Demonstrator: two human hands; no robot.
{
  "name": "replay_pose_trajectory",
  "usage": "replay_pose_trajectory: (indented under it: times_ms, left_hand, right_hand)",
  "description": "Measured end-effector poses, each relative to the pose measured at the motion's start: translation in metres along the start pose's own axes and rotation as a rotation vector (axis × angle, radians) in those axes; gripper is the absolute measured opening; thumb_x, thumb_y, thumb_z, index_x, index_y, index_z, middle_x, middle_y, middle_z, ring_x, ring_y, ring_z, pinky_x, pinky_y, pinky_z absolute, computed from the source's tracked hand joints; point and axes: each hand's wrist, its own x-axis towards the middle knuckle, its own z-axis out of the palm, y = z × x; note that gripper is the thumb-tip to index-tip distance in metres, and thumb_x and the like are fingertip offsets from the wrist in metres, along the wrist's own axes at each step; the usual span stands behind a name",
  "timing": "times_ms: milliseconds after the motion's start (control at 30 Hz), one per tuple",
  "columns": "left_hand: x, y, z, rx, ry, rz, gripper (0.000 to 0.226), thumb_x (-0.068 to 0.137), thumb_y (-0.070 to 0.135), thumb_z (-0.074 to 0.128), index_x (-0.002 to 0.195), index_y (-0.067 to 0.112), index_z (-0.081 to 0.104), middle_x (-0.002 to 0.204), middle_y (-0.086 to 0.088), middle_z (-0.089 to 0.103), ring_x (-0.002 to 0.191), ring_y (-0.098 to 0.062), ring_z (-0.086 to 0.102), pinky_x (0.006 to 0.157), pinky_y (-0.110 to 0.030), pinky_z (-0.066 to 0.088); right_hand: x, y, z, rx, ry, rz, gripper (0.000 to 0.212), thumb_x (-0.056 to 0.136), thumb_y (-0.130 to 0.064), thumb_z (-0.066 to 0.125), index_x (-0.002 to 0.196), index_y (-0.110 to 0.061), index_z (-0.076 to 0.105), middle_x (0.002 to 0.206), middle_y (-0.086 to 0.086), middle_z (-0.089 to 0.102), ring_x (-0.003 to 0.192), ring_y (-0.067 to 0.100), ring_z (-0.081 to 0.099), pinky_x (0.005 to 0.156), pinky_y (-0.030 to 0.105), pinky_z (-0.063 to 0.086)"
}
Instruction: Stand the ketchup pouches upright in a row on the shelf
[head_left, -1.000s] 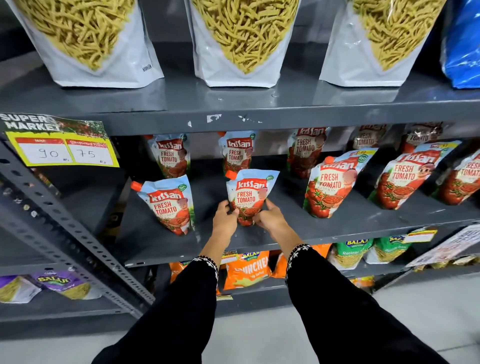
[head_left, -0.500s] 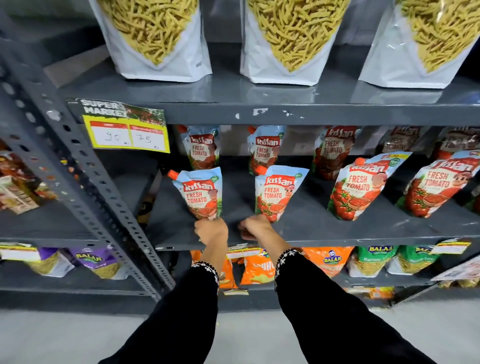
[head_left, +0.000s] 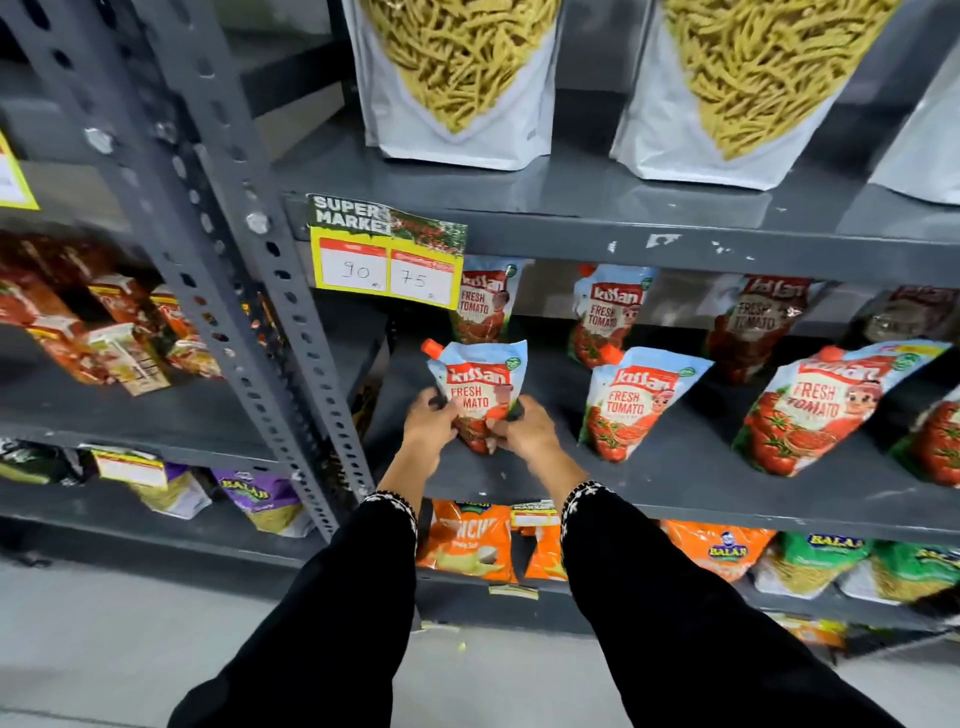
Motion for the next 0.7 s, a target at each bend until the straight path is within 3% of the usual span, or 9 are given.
replay_pose_trajectory:
  times_ms: [167,367,533,700]
  left_hand:
    - [0.008,0.001,-0.005,0.021,0.013,0.029,0.036,0.094,0.007,0.050,0.130,0.005,0.045,0.137,-0.019,0.050,0.126,-0.031,0.050,0.095,-0.036,0.047]
    - [0.014,0.001,-0.015,0.031,0.041,0.046,0.037,0.094,0.009,0.051,0.130,0.008,0.045,0.137,-0.015,0.048,0.125,-0.028,0.050,0.092,-0.033,0.047]
    - [0.014,0.001,-0.021,0.072,0.052,0.042,0.037,0.093,0.012,0.052,0.130,0.009,0.046,0.136,-0.014,0.050,0.123,-0.029,0.052,0.104,-0.046,0.047]
    - [0.014,0.003,-0.022,0.088,0.042,0.025,0.040,0.093,0.013,0.054,0.132,0.010,0.045,0.136,-0.015,0.054,0.125,-0.028,0.052,0.106,-0.046,0.045]
  right_hand:
    - [0.004,0.002,0.010,-0.063,0.085,-0.036,0.039,0.078,-0.005,0.072,0.115,-0.003,0.058,0.120,0.019,0.066,0.112,0.035,0.063,0.096,0.052,0.052]
    - [0.003,-0.002,0.018,-0.046,0.070,-0.033,0.039,0.078,-0.005,0.072,0.114,-0.005,0.059,0.120,0.017,0.067,0.110,0.032,0.064,0.095,0.050,0.054]
    - [-0.004,-0.006,0.022,-0.063,0.059,-0.026,0.040,0.078,-0.007,0.072,0.116,-0.005,0.058,0.121,0.017,0.066,0.112,0.033,0.063,0.096,0.050,0.053]
    - [-0.008,-0.005,0.021,-0.053,0.062,-0.009,0.042,0.080,-0.007,0.071,0.119,-0.006,0.057,0.122,0.017,0.065,0.107,0.033,0.065,0.090,0.050,0.057]
